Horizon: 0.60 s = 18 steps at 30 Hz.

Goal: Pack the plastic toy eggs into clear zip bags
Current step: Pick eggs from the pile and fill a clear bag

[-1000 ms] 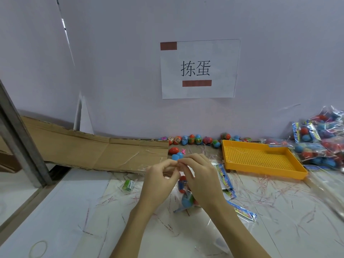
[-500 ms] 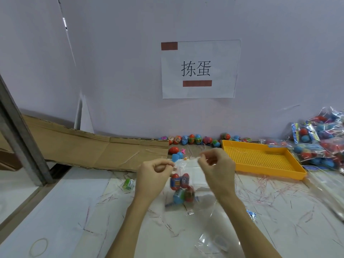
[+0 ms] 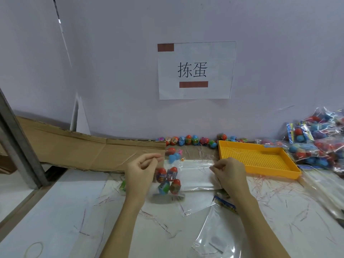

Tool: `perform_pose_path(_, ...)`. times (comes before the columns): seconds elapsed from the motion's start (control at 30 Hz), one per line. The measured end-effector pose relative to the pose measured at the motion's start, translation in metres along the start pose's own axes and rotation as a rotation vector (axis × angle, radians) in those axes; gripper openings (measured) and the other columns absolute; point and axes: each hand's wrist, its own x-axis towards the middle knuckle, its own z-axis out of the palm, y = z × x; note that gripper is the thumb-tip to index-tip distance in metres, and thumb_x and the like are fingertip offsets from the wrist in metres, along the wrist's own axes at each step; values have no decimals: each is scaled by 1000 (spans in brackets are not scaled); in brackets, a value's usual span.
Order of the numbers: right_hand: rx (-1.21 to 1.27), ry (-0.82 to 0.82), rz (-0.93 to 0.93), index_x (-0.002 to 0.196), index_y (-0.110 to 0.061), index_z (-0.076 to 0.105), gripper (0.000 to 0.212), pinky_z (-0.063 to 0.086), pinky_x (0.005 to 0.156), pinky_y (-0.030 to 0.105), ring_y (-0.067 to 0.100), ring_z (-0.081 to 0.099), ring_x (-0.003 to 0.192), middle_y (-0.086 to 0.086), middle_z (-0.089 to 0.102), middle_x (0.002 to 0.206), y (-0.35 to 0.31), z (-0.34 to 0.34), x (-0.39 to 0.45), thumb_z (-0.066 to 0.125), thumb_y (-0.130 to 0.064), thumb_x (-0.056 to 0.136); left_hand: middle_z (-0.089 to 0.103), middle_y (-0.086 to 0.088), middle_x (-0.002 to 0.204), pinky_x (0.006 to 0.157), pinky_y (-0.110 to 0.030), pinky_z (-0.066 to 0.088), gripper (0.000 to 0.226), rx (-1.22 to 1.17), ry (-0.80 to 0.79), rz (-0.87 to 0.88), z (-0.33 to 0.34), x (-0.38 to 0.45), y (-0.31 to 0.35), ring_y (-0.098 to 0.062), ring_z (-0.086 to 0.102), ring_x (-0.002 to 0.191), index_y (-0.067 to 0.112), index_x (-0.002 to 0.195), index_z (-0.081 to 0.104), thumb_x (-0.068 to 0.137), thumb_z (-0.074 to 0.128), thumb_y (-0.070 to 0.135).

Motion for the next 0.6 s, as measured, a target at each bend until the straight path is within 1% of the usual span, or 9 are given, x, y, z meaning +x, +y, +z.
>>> perform_pose_path(0.1, 32, 110, 39, 70, -14, 69, 31, 34, 60, 26, 17, 56, 69, 3, 65, 71, 3, -6, 0, 75, -38, 90, 80, 12, 89, 64, -29, 64, 20, 3, -46, -15, 2, -1, 3, -11, 77, 82, 25, 99, 77, 99, 66, 9)
perform_pose_path(0.17, 75, 122, 44, 60, -17, 57, 43, 29, 53, 26, 18, 51, 60, 0, 56, 59, 3, -7, -1, 65, -39, 97, 80, 12, 91, 62, -32, 65, 20, -5, -94, -35, 4, -2, 4, -13, 78, 80, 23, 102, 76, 101, 63, 8)
perform_pose_path(0.2, 110, 101, 26, 64, -16, 59, 40, 31, 52, 26, 20, 53, 61, 0, 58, 61, 1, -7, 0, 61, -33, 100, 80, 11, 93, 62, -32, 64, 21, -4, -112, -38, 5, -2, 5, -14, 78, 79, 23, 103, 76, 101, 62, 8)
perform_pose_path(0.27, 207, 26, -23, 93, -13, 69, 12, 45, 63, 24, 17, 59, 78, 2, 66, 86, -3, -6, 0, 59, -13, 101, 80, 11, 94, 59, -28, 63, 20, 2, -134, -32, 6, -3, 6, -14, 78, 78, 23, 103, 75, 101, 62, 8)
perform_pose_path(0.3, 228, -17, -58, 110, -14, 68, 17, 48, 70, 18, 11, 59, 85, 0, 65, 100, -8, -5, -1, 58, -4, 100, 80, 10, 94, 58, -25, 61, 20, 2, -142, -24, 6, -3, 5, -13, 78, 78, 23, 103, 75, 102, 61, 8)
perform_pose_path(0.33, 260, -51, -96, 120, -16, 65, 28, 48, 72, 11, 5, 59, 89, -2, 64, 109, -13, -3, -3, 57, 0, 99, 80, 10, 94, 58, -22, 60, 20, 0, -151, -19, 7, -3, 5, -13, 78, 78, 22, 104, 75, 102, 61, 8)
perform_pose_path(0.37, 323, -88, -116, 125, -18, 65, 32, 49, 73, 9, 2, 60, 93, -6, 65, 114, -18, 0, -6, 58, -2, 99, 81, 10, 93, 59, -21, 59, 19, -6, -160, -18, 7, -3, 5, -13, 77, 78, 21, 105, 75, 102, 61, 8)
perform_pose_path(0.5, 722, -358, -8, 125, -27, 67, 28, 59, 75, 20, 5, 71, 97, -9, 75, 110, -38, 15, -18, 68, -29, 97, 81, 4, 97, 64, -22, 59, 19, -48, -200, -5, 6, -3, 4, -16, 78, 83, 16, 109, 75, 103, 59, 8)
perform_pose_path(0.6, 802, -407, 70, 108, -23, 78, 17, 58, 72, 21, 8, 74, 90, -7, 79, 98, -38, 22, -21, 73, -29, 93, 81, 6, 98, 66, -27, 60, 20, -30, -220, -2, 5, -3, 3, -16, 77, 84, 18, 110, 74, 104, 58, 9)
